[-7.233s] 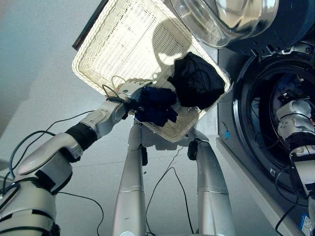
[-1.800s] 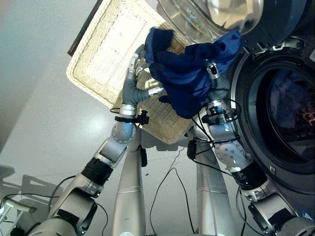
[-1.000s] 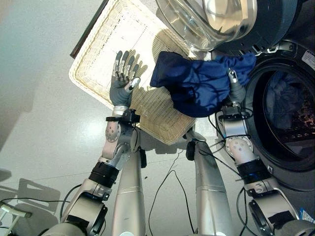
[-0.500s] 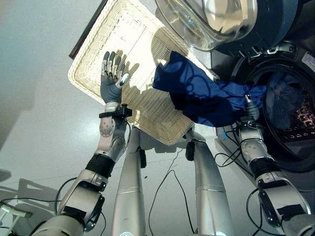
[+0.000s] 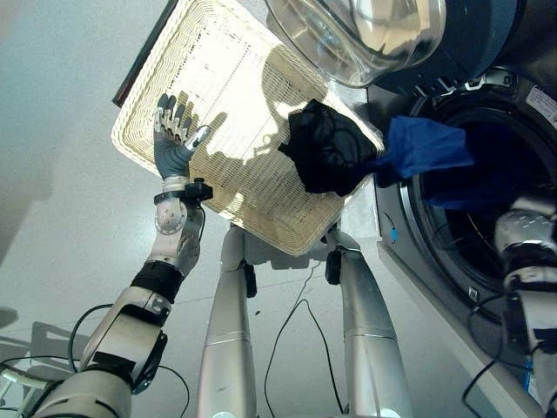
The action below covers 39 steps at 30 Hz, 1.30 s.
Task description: Put the clothes into the washing machine.
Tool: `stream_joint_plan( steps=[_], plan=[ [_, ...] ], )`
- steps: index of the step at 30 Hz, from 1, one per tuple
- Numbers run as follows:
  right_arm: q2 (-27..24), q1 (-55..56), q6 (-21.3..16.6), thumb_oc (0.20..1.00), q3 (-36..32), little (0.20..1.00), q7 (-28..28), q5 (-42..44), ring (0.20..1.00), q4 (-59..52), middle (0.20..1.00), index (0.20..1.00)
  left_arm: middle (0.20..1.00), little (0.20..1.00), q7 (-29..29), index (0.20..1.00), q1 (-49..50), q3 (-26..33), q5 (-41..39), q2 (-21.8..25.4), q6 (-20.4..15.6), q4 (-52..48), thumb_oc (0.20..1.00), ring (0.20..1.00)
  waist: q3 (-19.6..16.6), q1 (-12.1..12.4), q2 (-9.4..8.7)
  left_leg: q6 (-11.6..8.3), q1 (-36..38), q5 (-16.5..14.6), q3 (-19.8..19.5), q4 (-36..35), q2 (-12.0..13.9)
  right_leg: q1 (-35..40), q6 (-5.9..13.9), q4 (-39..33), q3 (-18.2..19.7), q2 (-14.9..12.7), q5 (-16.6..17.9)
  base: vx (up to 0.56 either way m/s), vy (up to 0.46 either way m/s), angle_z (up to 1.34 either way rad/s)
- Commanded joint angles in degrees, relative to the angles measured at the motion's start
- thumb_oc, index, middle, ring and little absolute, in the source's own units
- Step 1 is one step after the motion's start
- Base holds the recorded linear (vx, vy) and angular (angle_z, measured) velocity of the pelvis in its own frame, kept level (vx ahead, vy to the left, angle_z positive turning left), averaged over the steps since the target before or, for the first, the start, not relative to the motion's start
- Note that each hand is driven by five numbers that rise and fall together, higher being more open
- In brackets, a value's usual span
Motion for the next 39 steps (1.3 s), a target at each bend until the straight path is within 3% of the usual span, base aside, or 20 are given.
stream_joint_plan(
  steps=[1, 2, 3, 4, 7, 8, 9, 10, 11, 15, 16, 17, 19, 20, 21, 23, 31, 39],
  plan=[
    [-10.96, -0.98, -6.99, 0.2, -2.07, 0.2, -15.88, -14.47, 0.2, -3.19, 0.2, 0.2, 1.0, 1.0, 1.33, 1.0, -1.56, 0.21, 1.68, 2.12, -2.78, -0.13, 1.0, 1.0, -1.18, -0.97, -3.1, -1.31, -0.75, -8.54, 1.72, 7.51, -2.6, 4.43, 6.89, -19.54, -2.53, 2.25, 17.13, -0.02, -0.005, -0.12],
    [-10.84, -1.13, -6.92, 0.2, -2.0, 0.2, -17.16, -15.67, 0.2, -3.63, 0.2, 0.2, 1.0, 1.0, 1.25, 1.0, -1.63, 0.26, 1.58, 2.11, -2.77, -0.1, 1.0, 1.0, -1.18, -0.99, -3.06, -1.31, -0.82, -8.5, 1.73, 7.48, -2.6, 4.37, 6.89, -19.59, -2.52, 2.26, 17.19, -0.01, 0.001, -0.05],
    [-14.68, -0.65, -6.73, 0.2, -2.16, 0.2, -20.9, -17.93, 0.2, -3.6, 0.2, 0.2, 1.0, 1.0, 0.9, 1.0, -0.94, 0.53, 0.47, 3.97, -2.24, 0.01, 1.0, 1.0, -1.18, -1.2, -3.74, -1.44, 0.43, -9.53, 1.45, 7.55, -2.29, 5.71, 7.04, -19.62, -2.46, 2.65, 16.3, -0.02, -0.01, -0.09],
    [-18.13, -0.18, -5.2, 0.2, -3.77, 0.2, -24.06, -20.26, 0.2, -2.22, 0.2, 0.2, 1.0, 1.0, -0.33, 1.0, -1.12, 1.25, -1.26, 5.64, -1.84, 0.66, 1.0, 1.0, -1.18, -1.7, -4.43, -1.35, 0.11, -8.64, 1.41, 7.26, -2.18, 5.62, 6.86, -20.09, -2.45, 2.6, 17.02, -0.01, -0.016, -0.12],
    [-20.87, 0.74, -2.87, 0.206, -4.42, 0.206, -25.49, -21.03, 0.206, 0.72, 0.206, 0.206, 1.0, 1.0, -1.95, 1.0, -1.37, 1.47, -2.74, 6.82, -1.47, 1.98, 1.0, 1.0, -1.18, -1.63, -4.95, -1.31, 0.93, -9.29, 1.1, 7.41, -2.0, 6.52, 6.9, -20.04, -2.44, 2.75, 16.45, 0.0, -0.026, -0.07],
    [-21.97, 0.87, -1.48, 0.231, -4.33, 0.231, -25.39, -21.32, 0.231, 2.18, 0.231, 0.231, 1.0, 1.0, -2.62, 1.0, -1.7, 1.47, -3.14, 7.31, -1.12, 2.45, 1.0, 1.0, -1.18, -1.57, -5.21, -1.13, 1.02, -9.32, 0.91, 7.46, -2.14, 6.7, 6.84, -20.09, -2.49, 2.77, 16.48, 0.01, -0.036, 0.02],
    [-22.87, 0.31, 0.23, 0.31, -3.66, 0.31, -25.21, -21.25, 0.31, 3.47, 0.31, 0.31, 1.0, 1.0, -3.03, 1.0, -2.33, 1.3, -3.23, 7.68, -0.86, 2.76, 1.0, 1.0, -1.18, -1.44, -5.39, -0.94, 0.61, -8.87, 0.84, 7.44, -2.36, 6.39, 6.68, -20.31, -2.65, 2.61, 16.9, 0.02, -0.037, 0.03],
    [-23.09, 0.21, 1.21, 0.57, -3.05, 0.57, -24.27, -20.44, 0.57, 4.06, 0.57, 0.57, 1.0, 1.0, -3.23, 1.0, -2.3, 1.1, -3.41, 7.81, -0.75, 2.89, 1.0, 1.0, -1.18, -1.26, -5.35, -0.98, 1.09, -9.39, 0.72, 7.53, -2.29, 6.91, 6.77, -20.24, -2.71, 2.65, 16.44, 0.0, -0.019, 0.04],
    [-23.61, -0.39, 3.91, 1.0, -2.1, 1.0, -21.97, -18.9, 1.0, 5.58, 1.0, 1.0, 1.0, 1.0, -3.64, 1.0, -2.78, 1.01, -3.69, 8.13, -0.57, 3.04, 1.0, 1.0, -1.18, -1.2, -5.35, -0.93, 0.57, -8.86, 0.71, 7.55, -2.44, 6.51, 6.66, -20.44, -2.86, 2.38, 16.9, 0.03, -0.014, 0.03],
    [-22.99, -2.46, 12.64, 1.0, 3.22, 1.0, -18.86, -22.24, 1.0, 8.43, 1.0, 1.0, 1.0, 1.0, -3.57, 1.0, -3.87, -0.23, -4.06, 8.04, 0.13, 2.99, 1.0, 1.0, -1.18, -0.38, -4.86, -0.56, 0.89, -9.34, 0.24, 7.58, -3.03, 6.82, 6.62, -20.53, -3.11, 2.15, 16.65, 0.02, -0.014, 0.03],
    [-22.46, -3.49, 17.09, 1.0, 5.74, 1.0, -19.69, -25.5, 1.0, 9.08, 1.0, 1.0, 1.0, 1.0, -3.33, 1.0, -4.49, -0.46, -3.76, 8.05, 0.66, 2.6, 1.0, 1.0, -1.18, -0.23, -4.73, -0.38, 0.22, -8.79, 0.31, 7.63, -3.35, 6.24, 6.55, -20.56, -3.34, 1.91, 17.08, 0.03, -0.024, 0.04],
    [-22.05, -3.81, 17.78, 1.0, 6.74, 1.0, -19.97, -27.55, 1.0, 9.33, 1.0, 1.0, 1.0, 1.0, -3.31, 1.0, -4.37, -0.68, -3.59, 7.77, 0.68, 2.62, 1.0, 1.0, -1.18, -0.06, -4.57, -0.38, 0.7, -9.31, 0.19, 7.74, -3.36, 6.7, 6.65, -20.4, -3.36, 1.96, 16.66, 0.01, -0.029, 0.05],
    [-20.71, -5.39, 24.6, 1.0, 10.73, 1.0, -20.62, -36.21, 1.0, 9.94, 1.0, 1.0, 1.0, 1.0, -2.79, 1.0, -5.24, -1.54, -2.81, 7.1, 0.85, 2.35, 1.0, 1.0, -1.18, 0.19, -4.25, -0.04, -0.12, -8.79, 0.22, 7.93, -3.94, 5.95, 6.56, -20.31, -3.75, 1.62, 17.17, 0.01, -0.026, 0.04],
    [-20.71, -5.39, 24.6, 1.0, 10.73, 1.0, -20.62, -36.21, 1.0, 9.94, 1.0, 1.0, 1.0, 1.0, -2.79, 1.0, -5.24, -1.54, -2.81, 7.1, 0.85, 2.35, 1.0, 1.0, -1.18, 0.19, -4.25, -0.04, -0.12, -8.79, 0.22, 7.93, -3.94, 5.95, 6.56, -20.31, -3.75, 1.62, 17.17, 0.01, -0.01, 0.05],
    [-19.72, -7.72, 28.91, 1.0, 15.22, 1.0, -21.29, -40.59, 1.0, 9.13, 1.0, 1.0, 1.0, 1.0, -2.21, 1.0, -5.88, -2.39, -2.45, 6.56, 1.11, 2.16, 1.0, 1.0, -1.18, 0.57, -3.79, 0.16, 0.03, -9.39, 0.03, 8.24, -4.23, 6.1, 6.59, -20.16, -3.84, 1.57, 16.65, 0.0, 0.008, 0.06],
    [-18.88, -9.44, 31.22, 1.0, 18.05, 1.0, -21.36, -43.77, 1.0, 8.95, 1.0, 1.0, 1.0, 1.0, -2.08, 1.0, -6.54, -2.73, -2.46, 6.34, 1.44, 2.2, 1.0, 1.0, -1.18, 0.7, -3.46, 0.2, -0.26, -9.37, 0.08, 8.45, -4.35, 5.75, 6.59, -19.94, -3.9, 1.46, 16.58, 0.01, 0.01, 0.05],
    [-12.97, -10.15, 31.0, 1.0, 22.75, 1.0, -19.31, -52.8, 1.0, 5.08, 1.0, 1.0, 1.0, 1.0, -1.43, 1.0, -7.88, -2.56, -1.35, 4.48, 1.51, 2.28, 1.0, 1.0, -1.18, 0.6, -2.2, 0.41, -1.27, -9.48, 0.8, 8.3, -4.38, 4.33, 6.77, -19.4, -3.75, 1.26, 16.09, 0.0, 0.007, 0.02],
    [-7.07, -2.95, 29.41, 1.0, 21.65, 1.0, -18.9, -58.86, 1.0, -4.57, 1.0, 1.0, 1.0, 1.0, -0.83, 1.0, -6.98, -0.59, 0.43, 2.65, 0.89, 1.88, 1.0, 1.0, -1.18, -0.33, -1.86, 0.19, -1.41, -9.54, 1.88, 7.88, -4.25, 3.41, 6.86, -19.02, -2.92, 1.44, 15.67, -0.01, 0.032, 0.05]
  ],
)
